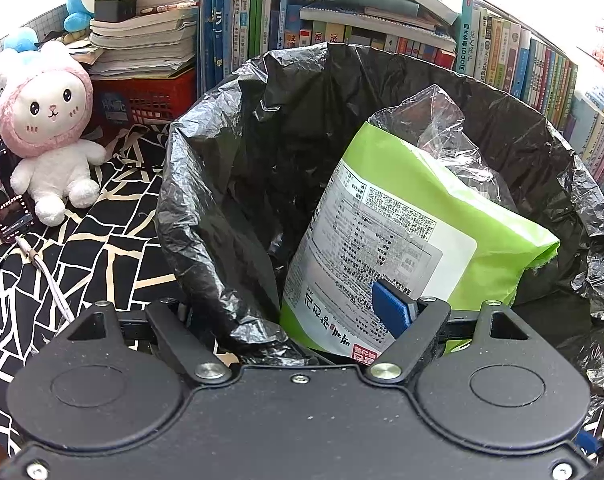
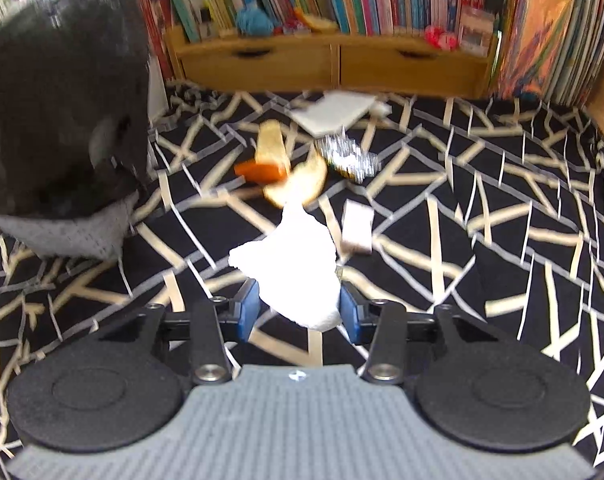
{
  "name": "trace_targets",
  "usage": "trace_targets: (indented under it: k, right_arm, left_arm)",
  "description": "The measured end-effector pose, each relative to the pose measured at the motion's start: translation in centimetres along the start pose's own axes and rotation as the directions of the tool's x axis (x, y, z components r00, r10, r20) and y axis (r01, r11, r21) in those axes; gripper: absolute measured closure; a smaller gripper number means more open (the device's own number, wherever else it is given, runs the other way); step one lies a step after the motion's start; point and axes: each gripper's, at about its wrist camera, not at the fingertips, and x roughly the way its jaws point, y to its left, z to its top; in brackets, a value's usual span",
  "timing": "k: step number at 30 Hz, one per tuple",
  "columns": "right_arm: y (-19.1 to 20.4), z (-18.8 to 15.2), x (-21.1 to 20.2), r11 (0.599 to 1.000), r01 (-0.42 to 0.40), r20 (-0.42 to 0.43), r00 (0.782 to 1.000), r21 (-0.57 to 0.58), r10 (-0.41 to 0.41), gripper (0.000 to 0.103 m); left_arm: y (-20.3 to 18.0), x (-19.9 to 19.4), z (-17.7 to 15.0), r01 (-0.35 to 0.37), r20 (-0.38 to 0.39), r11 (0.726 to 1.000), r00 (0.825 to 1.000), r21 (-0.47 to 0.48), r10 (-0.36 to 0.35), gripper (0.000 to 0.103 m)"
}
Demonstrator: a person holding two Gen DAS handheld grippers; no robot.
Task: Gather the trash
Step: 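Grasp the white tissue with the right gripper, then carry the white tissue over the trash bag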
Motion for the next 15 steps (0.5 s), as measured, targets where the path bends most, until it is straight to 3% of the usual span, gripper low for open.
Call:
trace_targets:
  k: [7, 15]
  right_arm:
    - [0.7, 4.7, -4.1, 0.998, -0.057, 0.152, 0.987, 0.019, 0.054, 0.055]
    - [4.0, 10.5, -9.2, 0.985, -0.167, 0.324, 0.93, -0.041, 0.171, 0.054]
  left_arm:
    - [0.0, 0.1, 0.1, 0.005, -0.006, 1.0, 1.0, -0.002, -0.005, 0.023]
    - [0.1, 0.1, 0.1, 0.021, -0.012, 1.0, 1.0, -0.007, -0.021, 0.023]
